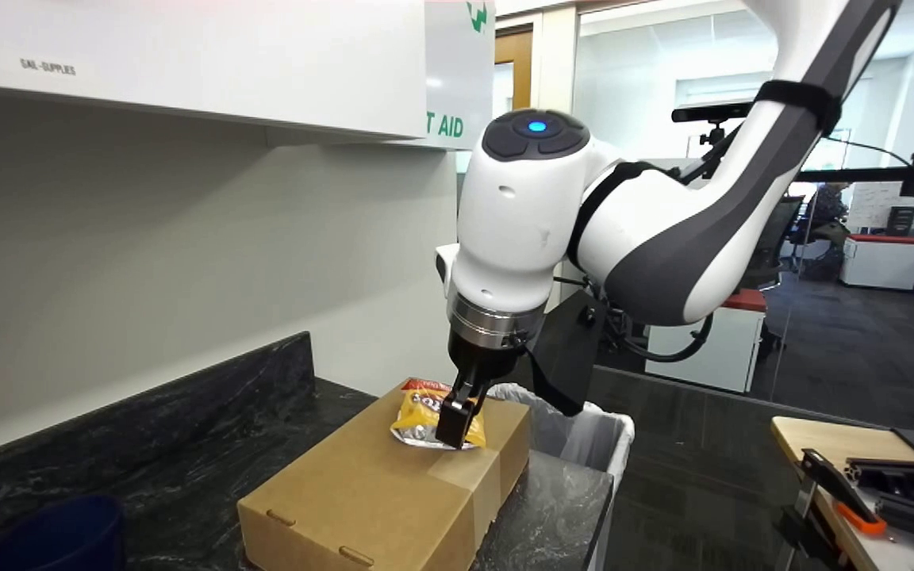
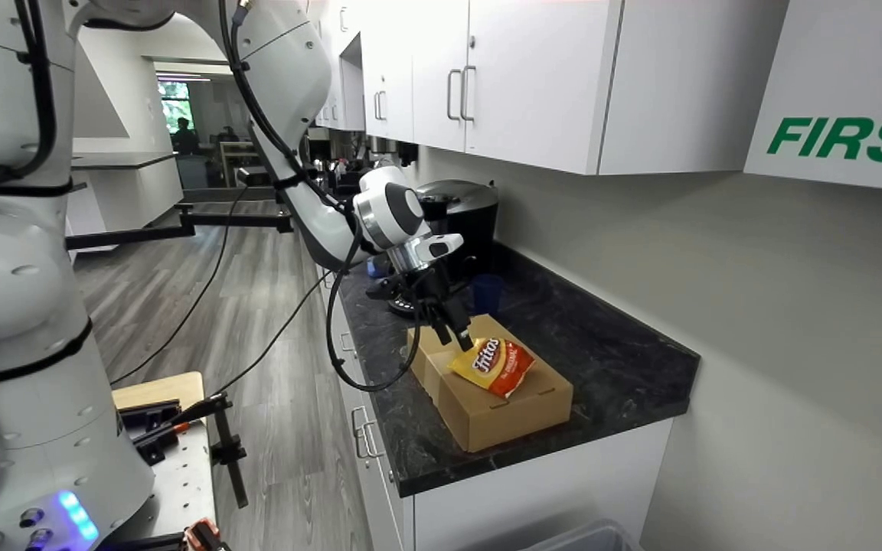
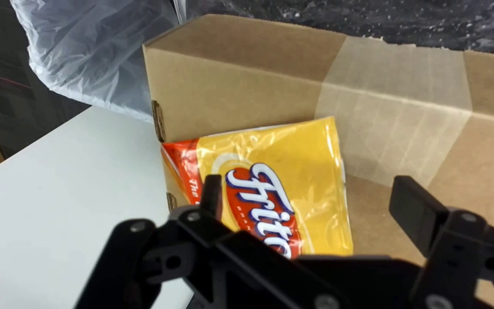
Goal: Throw the empty pack of snacks in the bin
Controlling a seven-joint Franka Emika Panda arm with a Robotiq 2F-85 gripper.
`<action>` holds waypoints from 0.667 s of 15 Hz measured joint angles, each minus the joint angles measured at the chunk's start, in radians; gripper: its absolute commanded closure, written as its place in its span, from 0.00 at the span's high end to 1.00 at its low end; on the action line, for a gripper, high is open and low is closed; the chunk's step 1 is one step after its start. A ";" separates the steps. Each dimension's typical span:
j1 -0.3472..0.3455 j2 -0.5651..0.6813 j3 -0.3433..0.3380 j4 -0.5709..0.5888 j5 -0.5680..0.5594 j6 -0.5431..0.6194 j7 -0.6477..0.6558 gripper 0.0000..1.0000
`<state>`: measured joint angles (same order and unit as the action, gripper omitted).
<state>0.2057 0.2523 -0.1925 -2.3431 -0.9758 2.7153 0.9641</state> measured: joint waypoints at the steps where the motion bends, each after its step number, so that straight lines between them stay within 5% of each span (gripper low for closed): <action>1: 0.000 0.007 0.000 0.004 -0.007 0.002 0.002 1.00; 3: 0.001 0.022 0.000 0.014 -0.028 0.012 0.016 0.96; 4: 0.001 0.031 0.000 0.019 -0.041 0.019 0.027 0.73; 6: 0.001 0.051 0.000 0.029 -0.074 0.035 0.053 0.69; 10: 0.002 0.092 0.000 0.051 -0.154 0.059 0.110 0.41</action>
<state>0.2077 0.3442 -0.1929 -2.2923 -1.1302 2.7746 1.0744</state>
